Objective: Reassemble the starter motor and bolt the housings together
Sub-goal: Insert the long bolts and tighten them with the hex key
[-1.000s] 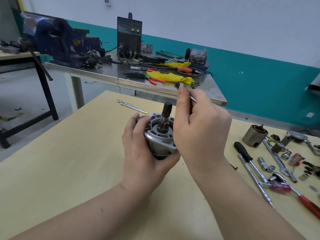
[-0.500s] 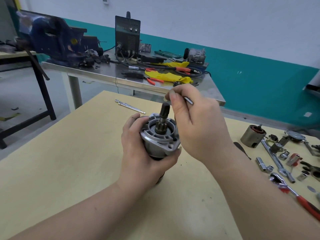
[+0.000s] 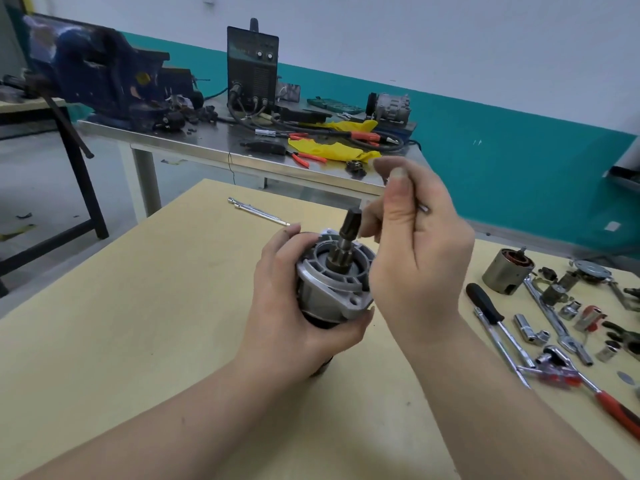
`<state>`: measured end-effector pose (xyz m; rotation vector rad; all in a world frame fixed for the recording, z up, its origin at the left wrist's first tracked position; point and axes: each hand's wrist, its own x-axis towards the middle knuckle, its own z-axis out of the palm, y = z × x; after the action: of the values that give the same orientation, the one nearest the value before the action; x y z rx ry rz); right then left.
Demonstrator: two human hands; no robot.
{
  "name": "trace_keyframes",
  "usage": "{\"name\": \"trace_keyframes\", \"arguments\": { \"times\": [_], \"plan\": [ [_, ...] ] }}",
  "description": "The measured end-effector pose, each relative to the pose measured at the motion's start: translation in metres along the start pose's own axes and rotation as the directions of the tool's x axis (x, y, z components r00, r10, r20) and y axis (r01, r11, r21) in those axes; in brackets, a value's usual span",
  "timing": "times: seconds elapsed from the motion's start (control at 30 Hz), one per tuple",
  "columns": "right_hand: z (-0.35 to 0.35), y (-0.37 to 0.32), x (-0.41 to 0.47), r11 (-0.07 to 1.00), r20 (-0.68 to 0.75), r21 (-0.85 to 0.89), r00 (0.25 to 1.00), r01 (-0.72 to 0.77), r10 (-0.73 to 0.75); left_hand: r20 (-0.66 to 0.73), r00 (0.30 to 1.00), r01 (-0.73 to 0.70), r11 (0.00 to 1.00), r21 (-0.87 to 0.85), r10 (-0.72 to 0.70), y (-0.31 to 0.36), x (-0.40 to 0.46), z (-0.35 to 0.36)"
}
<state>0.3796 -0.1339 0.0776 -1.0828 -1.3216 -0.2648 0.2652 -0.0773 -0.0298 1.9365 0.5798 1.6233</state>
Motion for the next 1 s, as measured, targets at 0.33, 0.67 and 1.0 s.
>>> {"name": "trace_keyframes", "arguments": {
  "times": [0.33, 0.67, 1.0],
  "plan": [
    [-0.025, -0.005, 0.051, 0.589, 0.339, 0.701, 0.915, -0.402, 0.221, 0.061, 0.996, 0.063, 0.993, -0.099, -0.057, -0.007, 0.003, -0.013],
    [-0.041, 0.082, 0.004, 0.704, 0.305, 0.157, 0.712, -0.693, 0.633, 0.122, 0.985, 0.14, 0.973, -0.184, -0.119, -0.008, 0.005, -0.016],
    [-0.026, 0.112, -0.062, 0.616, 0.515, -0.784, 0.471, -0.079, 0.716, 0.038, 0.94, 0.325, 0.853, -0.409, -0.339, -0.013, 0.011, -0.024]
  ]
}}
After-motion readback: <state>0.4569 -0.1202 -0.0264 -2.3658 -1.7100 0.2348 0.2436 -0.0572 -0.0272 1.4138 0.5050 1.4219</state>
